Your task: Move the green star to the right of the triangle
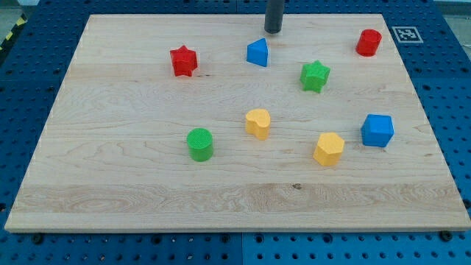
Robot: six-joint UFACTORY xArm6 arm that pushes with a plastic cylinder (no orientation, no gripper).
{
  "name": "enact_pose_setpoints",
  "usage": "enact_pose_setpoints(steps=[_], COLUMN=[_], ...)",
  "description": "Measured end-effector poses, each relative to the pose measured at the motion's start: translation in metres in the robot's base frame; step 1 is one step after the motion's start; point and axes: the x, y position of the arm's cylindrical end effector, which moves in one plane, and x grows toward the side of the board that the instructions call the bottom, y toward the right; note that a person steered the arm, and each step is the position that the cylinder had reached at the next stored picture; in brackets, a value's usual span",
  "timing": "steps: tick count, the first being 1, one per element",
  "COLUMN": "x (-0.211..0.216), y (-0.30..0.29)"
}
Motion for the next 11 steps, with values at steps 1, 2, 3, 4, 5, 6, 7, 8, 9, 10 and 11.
enact_pose_setpoints(steps=[1, 2, 3, 4, 5, 6, 7, 8, 9, 10, 11], x=[0.0, 0.0, 0.0, 0.0, 0.0, 0.0, 0.0, 0.0, 0.0, 0.0, 0.0], y=[0.006, 0.016, 0.022, 0.022, 0.028, 0.028, 0.028, 0.028, 0.029, 0.033, 0.033])
